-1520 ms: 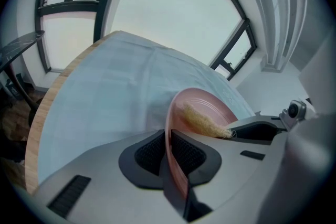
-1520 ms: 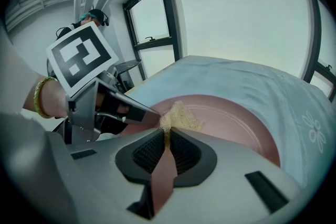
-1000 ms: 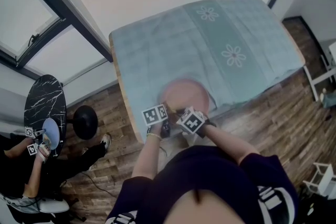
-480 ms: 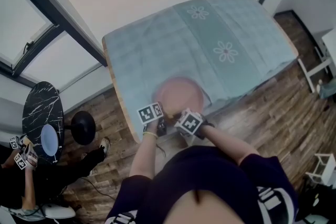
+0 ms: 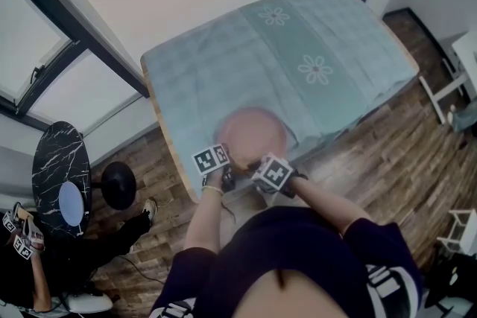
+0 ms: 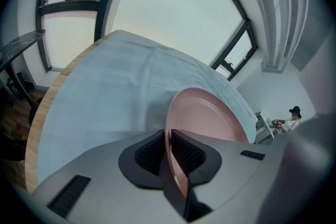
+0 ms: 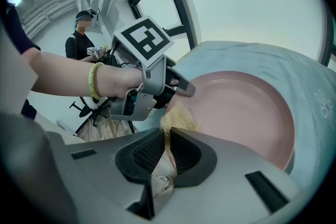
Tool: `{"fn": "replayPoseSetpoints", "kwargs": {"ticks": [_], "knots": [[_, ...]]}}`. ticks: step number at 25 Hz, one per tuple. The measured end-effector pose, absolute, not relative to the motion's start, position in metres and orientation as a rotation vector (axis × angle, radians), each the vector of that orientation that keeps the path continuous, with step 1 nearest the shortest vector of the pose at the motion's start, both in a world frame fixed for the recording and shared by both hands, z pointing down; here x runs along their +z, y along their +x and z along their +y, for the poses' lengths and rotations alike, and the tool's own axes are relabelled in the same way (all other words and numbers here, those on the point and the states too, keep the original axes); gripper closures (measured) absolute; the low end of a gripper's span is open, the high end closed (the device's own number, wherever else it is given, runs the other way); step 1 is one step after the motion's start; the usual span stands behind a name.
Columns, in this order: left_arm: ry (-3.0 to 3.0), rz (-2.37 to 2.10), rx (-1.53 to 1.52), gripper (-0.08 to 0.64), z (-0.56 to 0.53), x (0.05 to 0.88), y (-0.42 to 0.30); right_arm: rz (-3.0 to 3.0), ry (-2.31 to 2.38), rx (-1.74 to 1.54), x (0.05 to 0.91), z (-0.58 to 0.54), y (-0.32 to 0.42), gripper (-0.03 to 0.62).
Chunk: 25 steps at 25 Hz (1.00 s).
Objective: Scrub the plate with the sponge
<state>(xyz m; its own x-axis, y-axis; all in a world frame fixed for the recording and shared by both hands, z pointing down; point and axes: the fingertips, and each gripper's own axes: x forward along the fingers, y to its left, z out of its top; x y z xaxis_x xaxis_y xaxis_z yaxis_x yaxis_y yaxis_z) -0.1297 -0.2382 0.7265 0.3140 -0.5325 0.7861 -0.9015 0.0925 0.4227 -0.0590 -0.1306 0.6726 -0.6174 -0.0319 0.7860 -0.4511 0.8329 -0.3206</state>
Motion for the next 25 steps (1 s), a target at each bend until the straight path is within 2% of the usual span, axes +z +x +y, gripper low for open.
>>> {"fn": "replayPoseSetpoints", "kwargs": {"ticks": [6,12,25], "knots": [[1.575,-1.342,0.461,0.512,-0.238,0.727,-0.129,-2.201,0.426,0.648,0.65,-0.147,-0.039,0.554],[1.584,-1.338,0.46,0.512,-0.238,0.727,-0.128,-2.215,0.651,0.533,0.628,-0.211,-0.012,0.554],[1.587,-1.337,0.455,0.512,-0.238,0.726,-0.128,-2.082,0.817,0.365,0.652,-0.278,0.024,0.554]]}}
